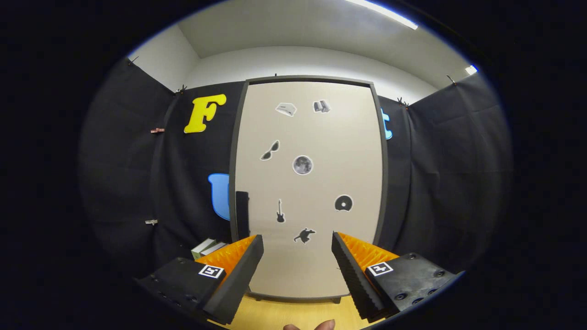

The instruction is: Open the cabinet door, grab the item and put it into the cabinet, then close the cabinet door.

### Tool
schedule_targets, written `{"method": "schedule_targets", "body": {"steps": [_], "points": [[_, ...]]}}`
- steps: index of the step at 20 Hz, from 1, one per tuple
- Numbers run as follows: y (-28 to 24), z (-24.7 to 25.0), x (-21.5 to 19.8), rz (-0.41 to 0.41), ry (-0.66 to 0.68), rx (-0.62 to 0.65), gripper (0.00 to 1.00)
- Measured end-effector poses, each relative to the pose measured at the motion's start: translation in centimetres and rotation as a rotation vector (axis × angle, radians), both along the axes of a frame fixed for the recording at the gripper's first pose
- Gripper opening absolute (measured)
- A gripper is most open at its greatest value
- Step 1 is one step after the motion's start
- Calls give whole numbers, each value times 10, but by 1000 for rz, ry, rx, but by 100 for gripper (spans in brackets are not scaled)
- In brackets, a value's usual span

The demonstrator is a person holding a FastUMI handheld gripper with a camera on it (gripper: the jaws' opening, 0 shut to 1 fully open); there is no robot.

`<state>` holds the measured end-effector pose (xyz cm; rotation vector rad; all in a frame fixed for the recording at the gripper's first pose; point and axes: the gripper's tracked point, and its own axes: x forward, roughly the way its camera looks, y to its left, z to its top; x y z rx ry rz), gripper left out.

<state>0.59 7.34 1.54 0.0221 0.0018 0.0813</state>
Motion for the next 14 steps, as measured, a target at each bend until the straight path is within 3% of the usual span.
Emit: {"method": "schedule_targets", "body": {"steps": [6,14], "points": [[63,-4,48,54,7,26,97],[109,-41,129,20,52,13,97]]}}
